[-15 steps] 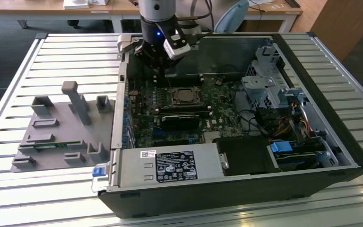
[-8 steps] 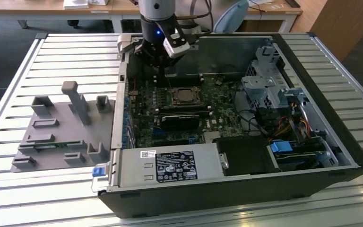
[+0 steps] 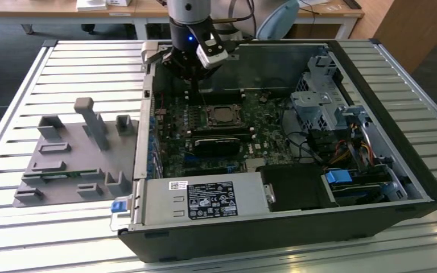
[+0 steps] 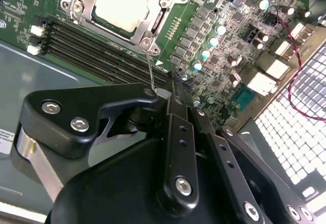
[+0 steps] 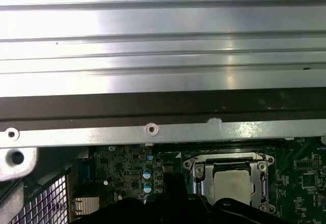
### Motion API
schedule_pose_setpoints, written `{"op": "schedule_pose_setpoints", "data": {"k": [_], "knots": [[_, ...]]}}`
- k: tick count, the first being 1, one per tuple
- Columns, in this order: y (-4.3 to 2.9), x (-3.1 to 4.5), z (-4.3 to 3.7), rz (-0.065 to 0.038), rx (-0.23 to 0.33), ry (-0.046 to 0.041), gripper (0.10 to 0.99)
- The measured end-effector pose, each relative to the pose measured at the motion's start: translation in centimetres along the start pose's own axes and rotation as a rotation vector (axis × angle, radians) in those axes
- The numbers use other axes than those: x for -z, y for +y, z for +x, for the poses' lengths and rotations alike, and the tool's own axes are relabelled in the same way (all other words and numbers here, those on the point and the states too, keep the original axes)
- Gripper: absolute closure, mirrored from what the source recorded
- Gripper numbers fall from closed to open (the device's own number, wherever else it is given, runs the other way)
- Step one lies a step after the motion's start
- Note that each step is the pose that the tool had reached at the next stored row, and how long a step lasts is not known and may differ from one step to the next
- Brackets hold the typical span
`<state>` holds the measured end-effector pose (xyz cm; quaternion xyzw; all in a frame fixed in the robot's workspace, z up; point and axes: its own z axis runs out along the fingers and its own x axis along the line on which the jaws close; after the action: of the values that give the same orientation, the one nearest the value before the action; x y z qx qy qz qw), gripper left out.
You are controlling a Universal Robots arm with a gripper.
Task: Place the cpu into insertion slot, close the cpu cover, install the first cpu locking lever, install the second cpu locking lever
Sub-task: 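Install the first cpu locking lever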
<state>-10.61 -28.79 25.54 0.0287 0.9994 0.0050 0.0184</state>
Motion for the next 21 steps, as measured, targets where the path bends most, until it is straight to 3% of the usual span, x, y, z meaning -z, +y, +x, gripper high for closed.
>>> {"op": "schedule_pose_setpoints", "data": {"k": [10,21], "knots": [[0.23,-0.10,-0.38,0.000,0.000,0.0008,0.980],[0.53,-0.22,-2.04,0.001,0.000,0.0022,0.980]]}}
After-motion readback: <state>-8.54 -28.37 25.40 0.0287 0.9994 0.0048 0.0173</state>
